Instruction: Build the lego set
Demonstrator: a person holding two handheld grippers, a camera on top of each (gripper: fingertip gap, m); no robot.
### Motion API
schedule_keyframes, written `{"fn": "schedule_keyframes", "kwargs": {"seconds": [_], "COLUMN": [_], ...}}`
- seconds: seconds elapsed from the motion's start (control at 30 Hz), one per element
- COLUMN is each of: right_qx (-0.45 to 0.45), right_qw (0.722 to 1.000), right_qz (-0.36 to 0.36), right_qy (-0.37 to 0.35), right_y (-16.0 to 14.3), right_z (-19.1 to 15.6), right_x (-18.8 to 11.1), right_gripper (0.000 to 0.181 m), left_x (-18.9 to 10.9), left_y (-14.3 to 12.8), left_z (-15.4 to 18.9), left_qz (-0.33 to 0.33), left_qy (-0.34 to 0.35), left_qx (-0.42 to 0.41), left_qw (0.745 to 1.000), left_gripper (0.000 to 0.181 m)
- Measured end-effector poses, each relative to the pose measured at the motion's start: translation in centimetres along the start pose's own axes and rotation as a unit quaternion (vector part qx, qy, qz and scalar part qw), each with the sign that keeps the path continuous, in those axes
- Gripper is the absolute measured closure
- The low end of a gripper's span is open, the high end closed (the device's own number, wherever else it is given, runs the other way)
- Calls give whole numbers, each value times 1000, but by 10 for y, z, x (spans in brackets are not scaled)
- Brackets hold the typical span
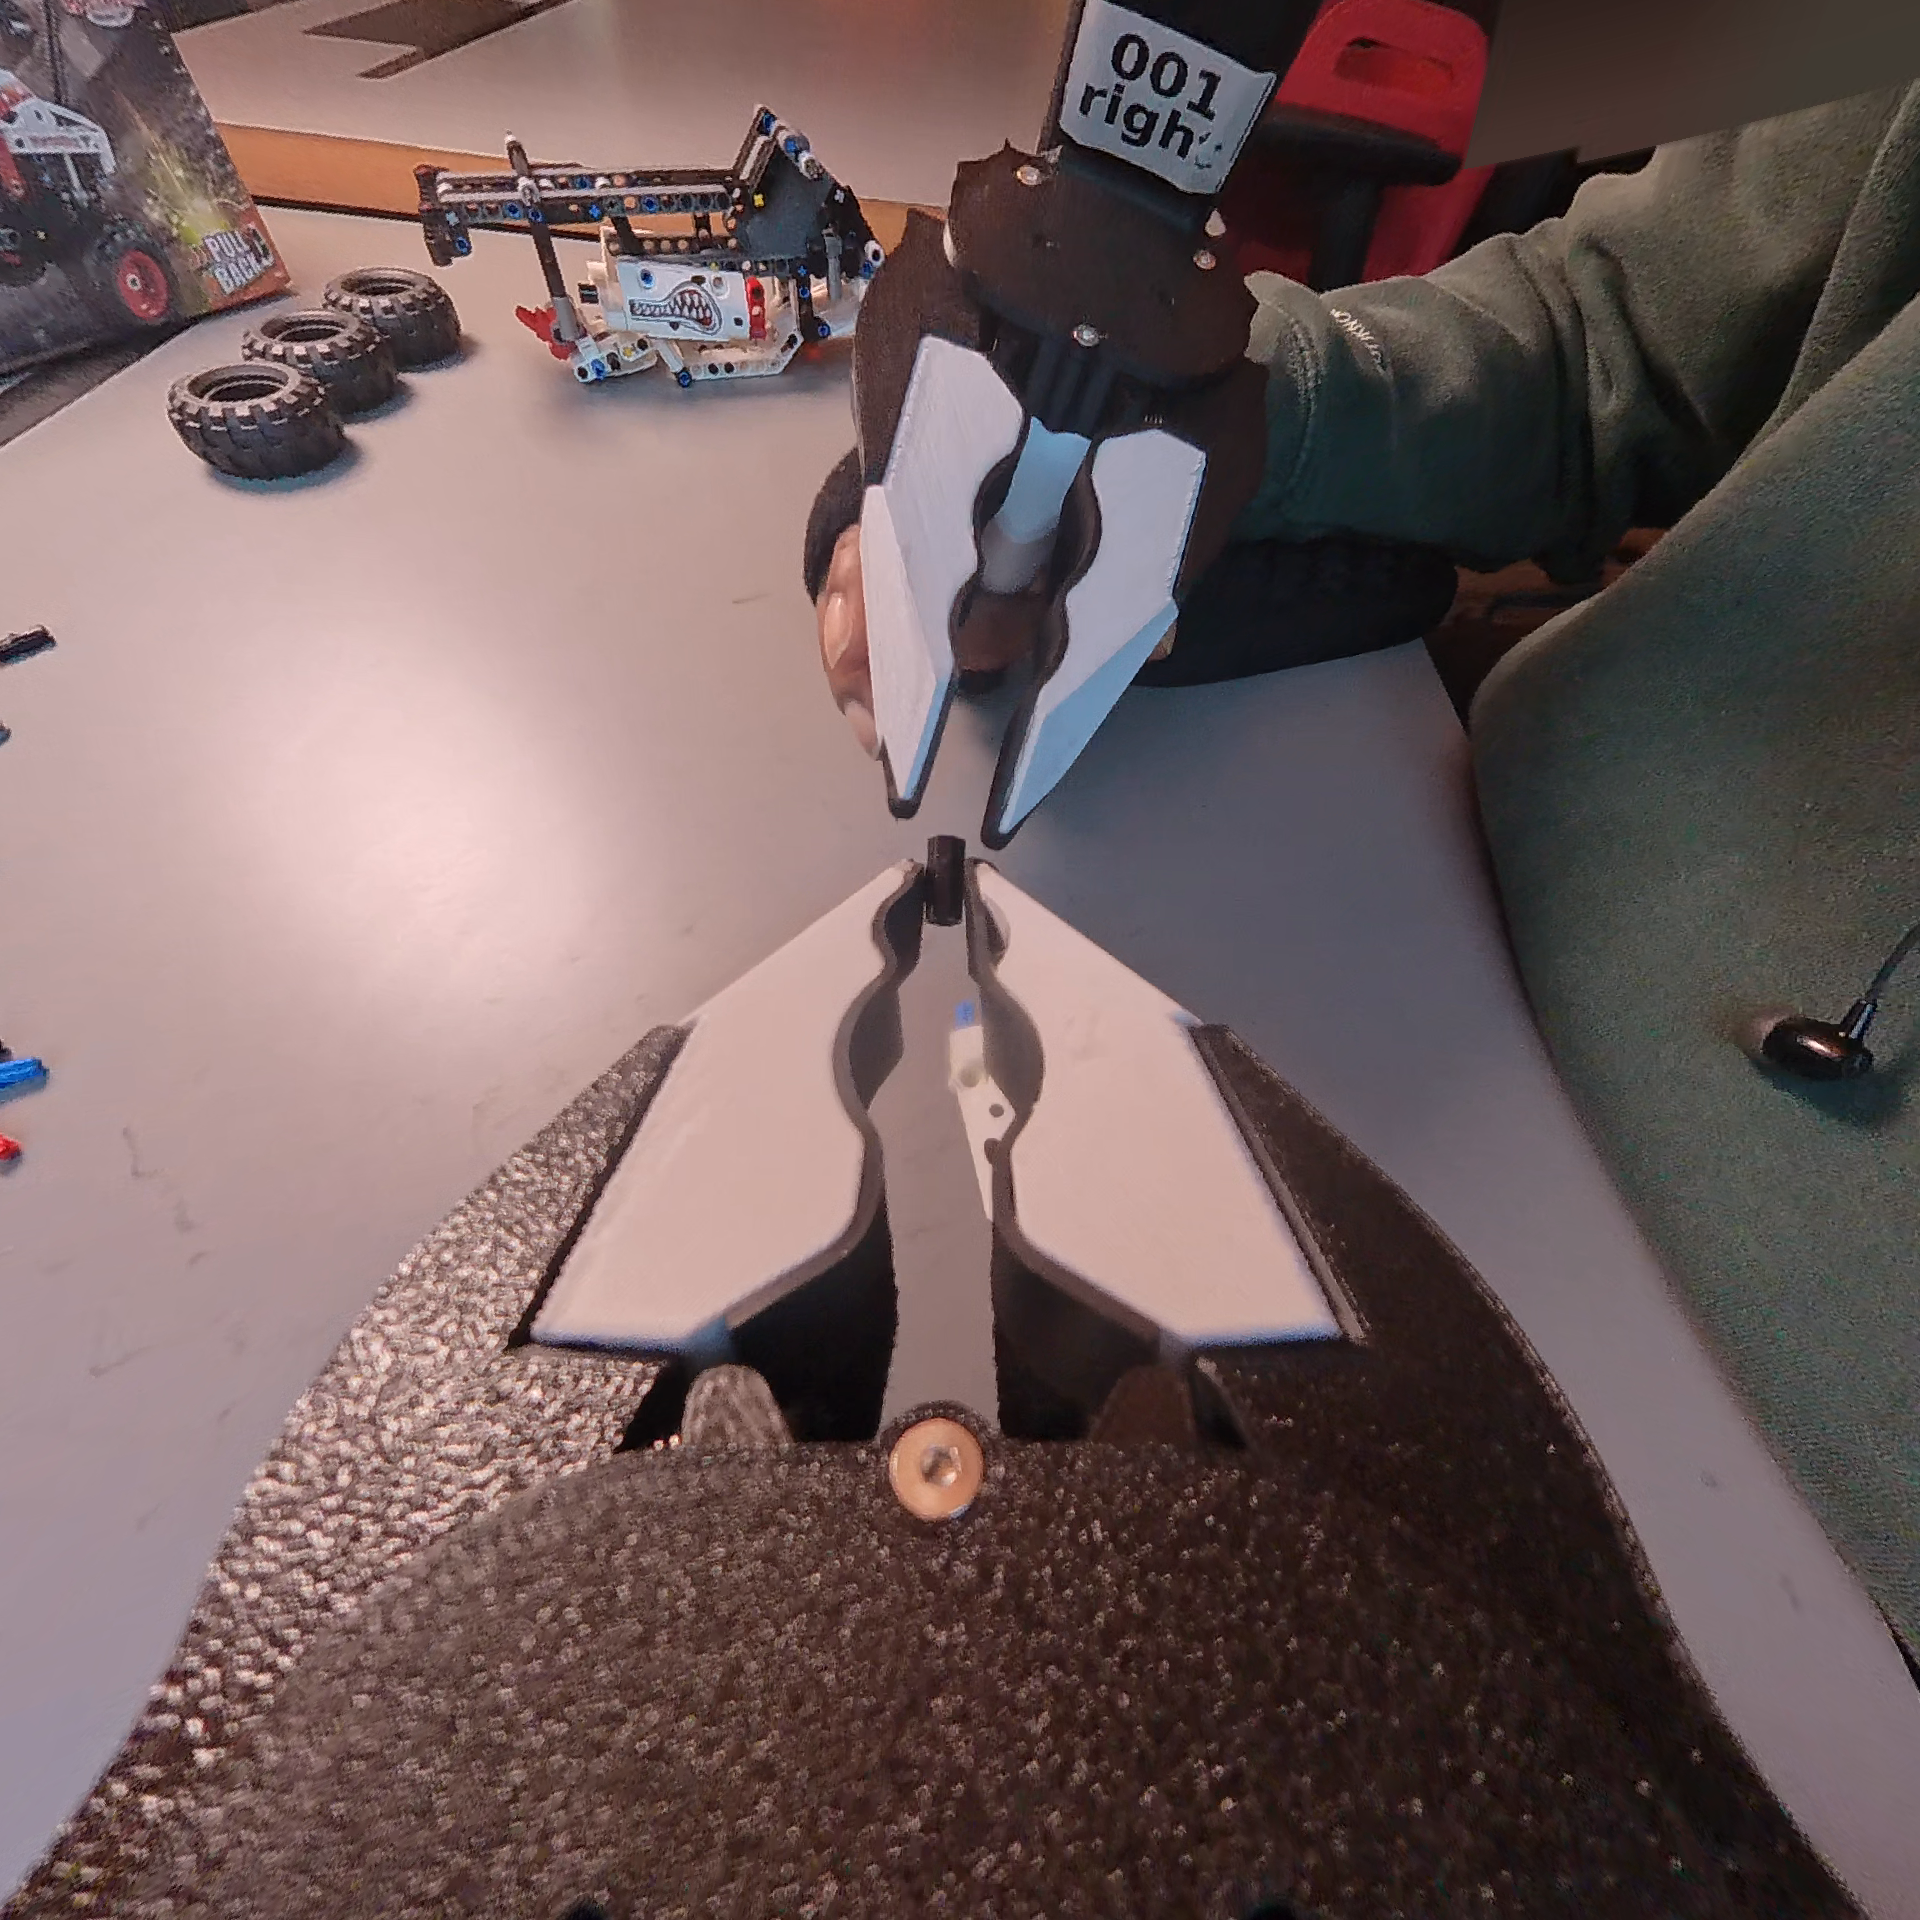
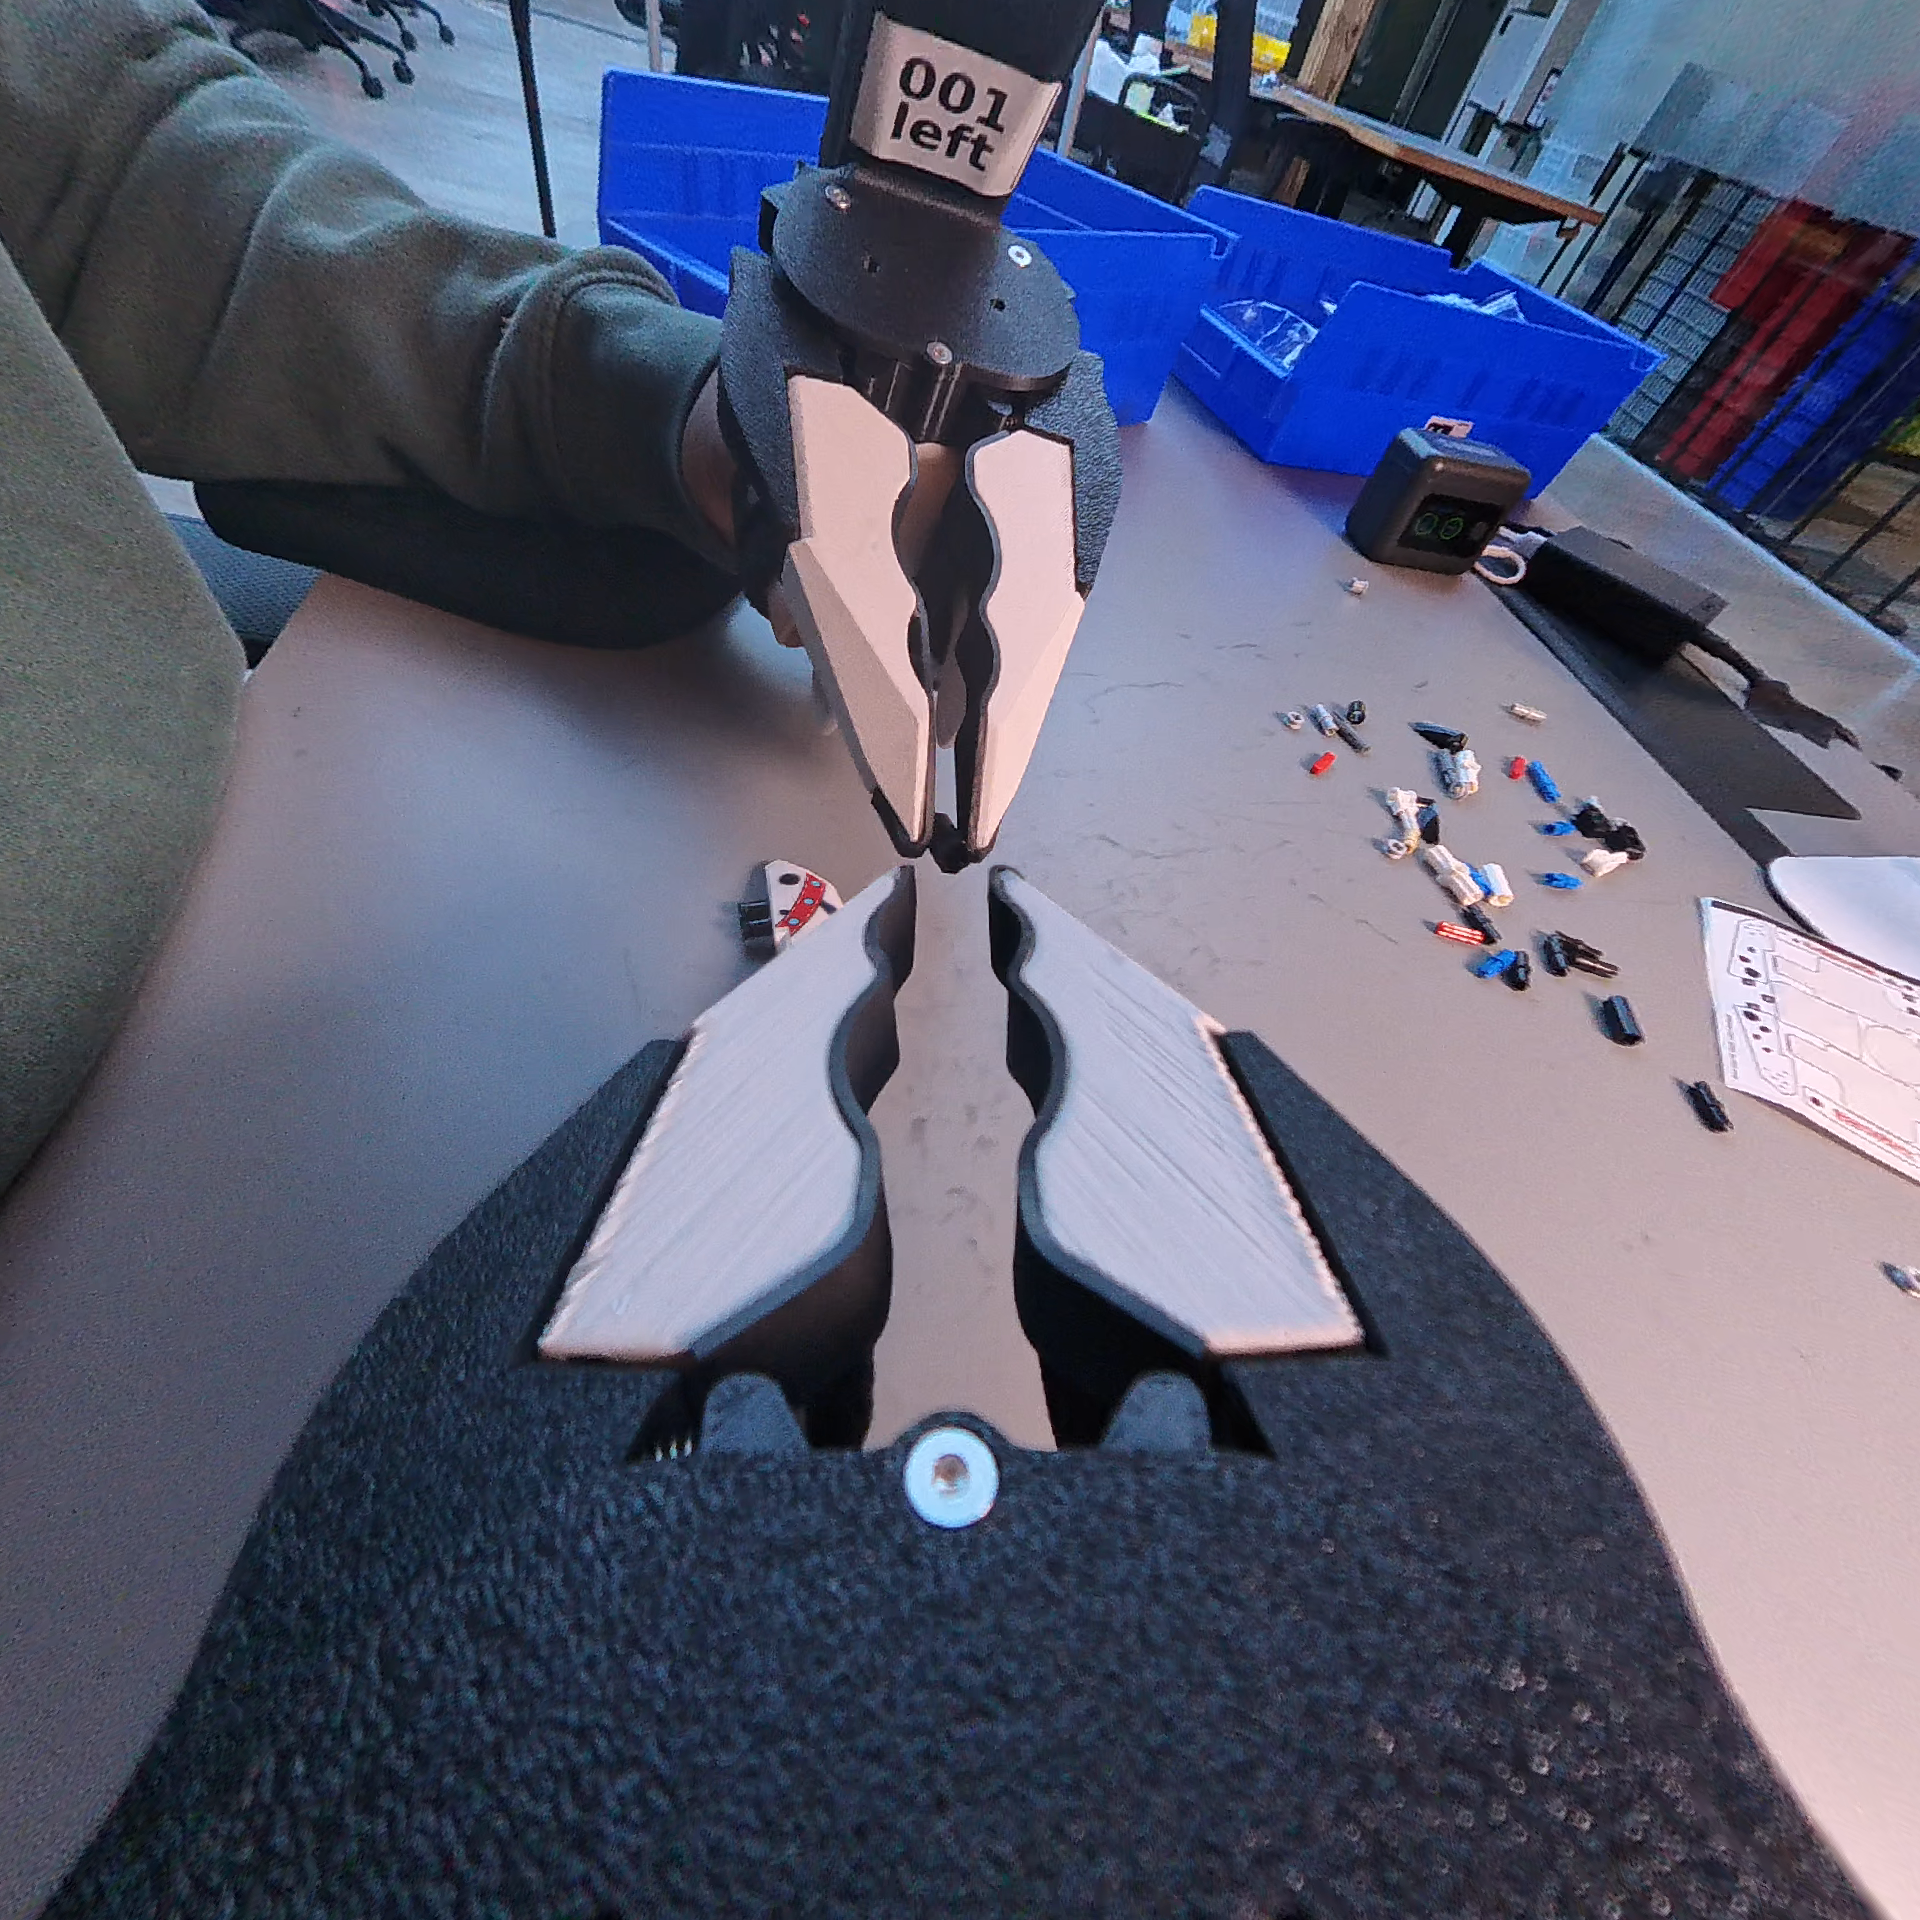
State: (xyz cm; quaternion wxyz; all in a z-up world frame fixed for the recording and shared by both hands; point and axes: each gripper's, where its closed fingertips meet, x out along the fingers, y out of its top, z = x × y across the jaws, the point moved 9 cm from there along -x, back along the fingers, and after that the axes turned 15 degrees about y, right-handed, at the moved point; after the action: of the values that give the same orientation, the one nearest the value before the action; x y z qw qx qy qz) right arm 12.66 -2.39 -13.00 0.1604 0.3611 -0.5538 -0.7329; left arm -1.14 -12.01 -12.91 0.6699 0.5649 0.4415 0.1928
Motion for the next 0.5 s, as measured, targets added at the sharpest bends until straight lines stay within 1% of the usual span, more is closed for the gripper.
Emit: {"fn": "schedule_keyframes", "kwargs": {"seconds": [0.23,0.5], "right_qx": [-42,-123], "right_qw": [999,991], "right_qz": [-24,-62], "right_qy": [14,-9], "right_y": [0,0], "right_z": [-8,-16], "right_x": [6,11], "right_gripper": [174,173], "left_x": [2,4], "left_y": [0,-3], "left_z": [8,8], "left_qz": [-3,-34], "left_qy": [-26,-56], "left_qx": [11,-24], "left_qw": [1000,998], "left_gripper": [174,175]}}
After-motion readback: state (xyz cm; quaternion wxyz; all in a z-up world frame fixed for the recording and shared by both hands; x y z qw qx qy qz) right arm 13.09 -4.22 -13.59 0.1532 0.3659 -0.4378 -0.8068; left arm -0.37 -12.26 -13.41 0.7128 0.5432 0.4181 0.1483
